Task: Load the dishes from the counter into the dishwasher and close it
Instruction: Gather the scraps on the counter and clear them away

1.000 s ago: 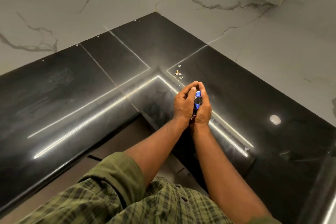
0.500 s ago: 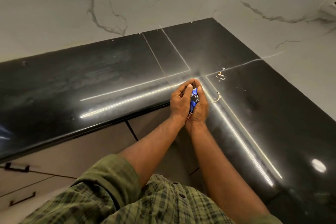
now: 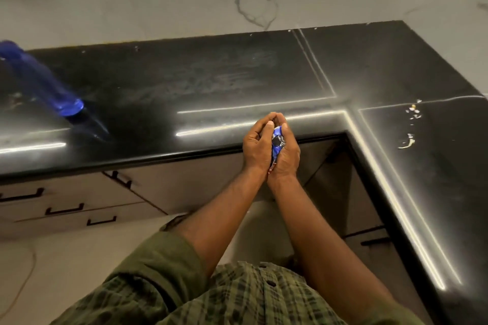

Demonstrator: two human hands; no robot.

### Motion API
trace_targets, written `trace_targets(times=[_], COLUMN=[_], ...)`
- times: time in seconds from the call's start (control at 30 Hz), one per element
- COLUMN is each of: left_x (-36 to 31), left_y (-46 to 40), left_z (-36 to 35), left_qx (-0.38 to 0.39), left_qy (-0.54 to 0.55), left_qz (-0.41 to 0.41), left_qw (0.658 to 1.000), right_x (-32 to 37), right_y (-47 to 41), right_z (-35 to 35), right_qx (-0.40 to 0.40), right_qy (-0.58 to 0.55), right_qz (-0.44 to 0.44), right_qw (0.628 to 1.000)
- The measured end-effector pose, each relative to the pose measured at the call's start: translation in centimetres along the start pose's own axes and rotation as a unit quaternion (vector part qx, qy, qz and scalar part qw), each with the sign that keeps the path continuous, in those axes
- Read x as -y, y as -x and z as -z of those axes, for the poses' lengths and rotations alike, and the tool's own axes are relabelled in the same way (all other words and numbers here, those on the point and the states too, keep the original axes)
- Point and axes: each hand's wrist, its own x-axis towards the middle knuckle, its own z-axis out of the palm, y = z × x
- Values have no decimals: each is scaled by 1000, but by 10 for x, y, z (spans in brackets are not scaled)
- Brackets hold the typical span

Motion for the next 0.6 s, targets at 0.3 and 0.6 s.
trace_targets(times=[0.3, 0.6], left_x=[12, 28], left_y=[38, 66], left_z=[145, 213], left_qx=[-67, -189], left_qy=[4, -39], left_qz=[62, 102], left_qw=[996, 976], right_x=[-124, -195], right_y=[74, 103], right_z=[-4, 18], right_qx=[-30, -11], right_qy=[61, 139], right_qz=[-76, -159], right_qw=[995, 977])
